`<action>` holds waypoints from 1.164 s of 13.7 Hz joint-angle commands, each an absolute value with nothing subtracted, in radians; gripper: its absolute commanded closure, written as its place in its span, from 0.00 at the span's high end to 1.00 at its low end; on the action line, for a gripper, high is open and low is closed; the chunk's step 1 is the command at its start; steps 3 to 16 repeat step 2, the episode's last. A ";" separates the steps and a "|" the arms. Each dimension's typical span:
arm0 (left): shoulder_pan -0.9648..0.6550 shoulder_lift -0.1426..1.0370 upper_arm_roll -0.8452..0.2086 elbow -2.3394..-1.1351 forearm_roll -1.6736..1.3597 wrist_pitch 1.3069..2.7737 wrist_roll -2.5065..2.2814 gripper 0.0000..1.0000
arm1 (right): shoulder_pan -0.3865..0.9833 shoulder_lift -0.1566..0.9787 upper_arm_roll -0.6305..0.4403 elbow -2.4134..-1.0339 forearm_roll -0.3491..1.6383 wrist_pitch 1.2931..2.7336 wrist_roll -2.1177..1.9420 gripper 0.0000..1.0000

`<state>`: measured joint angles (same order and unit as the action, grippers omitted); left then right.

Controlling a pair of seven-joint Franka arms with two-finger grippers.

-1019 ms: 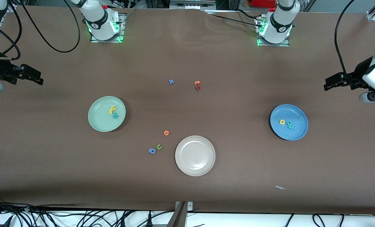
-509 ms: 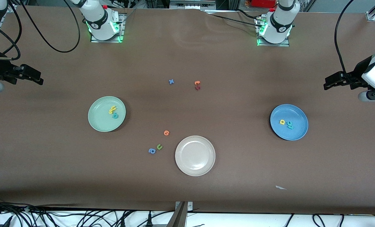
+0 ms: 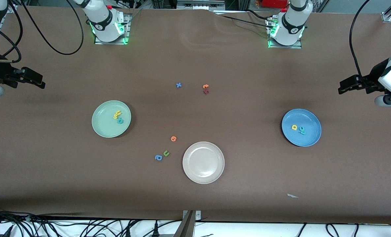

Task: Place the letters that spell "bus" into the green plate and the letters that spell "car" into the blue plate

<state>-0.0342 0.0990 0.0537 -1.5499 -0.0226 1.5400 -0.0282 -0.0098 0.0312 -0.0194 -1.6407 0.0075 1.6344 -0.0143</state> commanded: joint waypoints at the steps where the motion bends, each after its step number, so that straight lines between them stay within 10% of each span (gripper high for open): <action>1: -0.035 0.101 0.060 -1.560 -0.040 1.559 -0.002 1.00 | -0.017 0.038 -0.018 -1.621 0.012 1.617 -0.032 1.00; 16: -0.034 0.101 0.060 -1.559 -0.037 1.559 -0.002 1.00 | -0.017 0.037 -0.018 -1.621 0.012 1.617 -0.032 1.00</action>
